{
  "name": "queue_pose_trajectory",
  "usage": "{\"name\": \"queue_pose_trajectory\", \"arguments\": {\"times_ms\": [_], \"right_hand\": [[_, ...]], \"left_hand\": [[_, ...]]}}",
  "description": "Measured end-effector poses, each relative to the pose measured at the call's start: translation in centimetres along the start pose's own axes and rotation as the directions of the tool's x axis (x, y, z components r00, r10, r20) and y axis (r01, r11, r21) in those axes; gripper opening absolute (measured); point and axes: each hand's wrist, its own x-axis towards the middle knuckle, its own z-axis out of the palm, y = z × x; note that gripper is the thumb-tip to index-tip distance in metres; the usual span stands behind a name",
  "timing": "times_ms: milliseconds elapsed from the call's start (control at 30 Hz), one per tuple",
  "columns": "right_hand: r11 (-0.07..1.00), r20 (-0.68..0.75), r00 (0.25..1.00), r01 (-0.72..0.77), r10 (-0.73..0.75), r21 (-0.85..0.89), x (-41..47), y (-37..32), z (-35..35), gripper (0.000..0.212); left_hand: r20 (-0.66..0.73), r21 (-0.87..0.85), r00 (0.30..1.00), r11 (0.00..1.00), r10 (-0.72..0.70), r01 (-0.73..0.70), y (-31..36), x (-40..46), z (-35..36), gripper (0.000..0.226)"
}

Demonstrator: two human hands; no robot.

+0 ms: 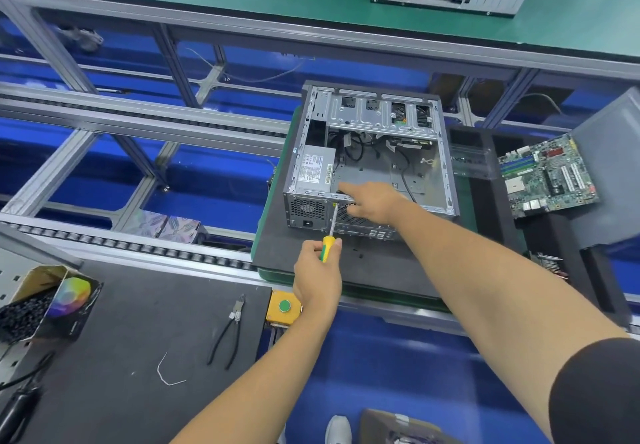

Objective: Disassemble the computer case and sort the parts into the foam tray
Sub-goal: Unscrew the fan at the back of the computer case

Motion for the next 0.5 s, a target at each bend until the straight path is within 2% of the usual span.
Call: {"name": "queue_pose_trajectory", "arguments": {"times_ms": [67,100,133,167,200,233,267,300,367,433,500], "right_hand": [[1.000,0.001,1.000,0.004,-0.004,-0.002,0.0,0.0,0.0,0.024],[1.000,0.002,1.000,0.004,-0.004,-0.002,0.0,0.0,0.1,0.025],[1.000,0.004,1.000,0.003,-0.003,-0.003,0.0,0.0,0.0,0.025],[1.000,0.004,1.000,0.006,-0.006,-0.003,0.0,0.0,0.0,0.024],[1.000,0.001,1.000,0.009,-0.009,0.000,0.0,0.0,0.0,0.025],[1.000,-0.002,1.000,0.012,-0.012,0.003,0.0,0.0,0.0,0.027],[1.000,-0.004,1.000,0.014,-0.014,0.006,0.0,0.0,0.0,0.028],[1.000,-0.005,1.000,0.016,-0.016,0.006,0.0,0.0,0.0,0.029],[1.000,-0.003,1.000,0.016,-0.016,0.009,0.0,0.0,-0.1,0.035],[1.000,-0.004,1.000,0.012,-0.012,0.010,-0.1,-0.2,-0.2,0.042],[1.000,0.002,1.000,0.001,-0.001,0.004,-0.1,-0.1,-0.2,0.035]], "left_hand": [[0.141,-0.269,0.990,0.961,-0.032,0.069,-0.1,0.2,0.2,0.034],[0.273,-0.414,0.956,0.884,-0.106,0.216,-0.1,0.5,0.0,0.035],[0.449,-0.511,0.876,0.753,-0.178,0.415,-0.1,0.9,-0.5,0.034],[0.625,-0.539,0.756,0.593,-0.195,0.598,-0.2,1.3,-1.2,0.032],[0.739,-0.527,0.653,0.463,-0.165,0.713,-0.4,1.6,-1.7,0.031],[0.792,-0.508,0.597,0.404,-0.128,0.761,-0.6,2.1,-2.1,0.031],[0.804,-0.500,0.584,0.404,-0.112,0.766,-0.8,2.4,-2.3,0.031],[0.786,-0.504,0.605,0.439,-0.124,0.744,-0.9,2.6,-2.5,0.030],[0.667,-0.535,0.723,0.560,-0.179,0.633,-0.9,2.4,-2.3,0.032],[0.511,-0.569,0.841,0.664,-0.176,0.485,-0.7,2.1,-1.9,0.041],[0.389,-0.546,0.911,0.762,-0.138,0.349,-0.4,1.6,-1.5,0.039]]}}
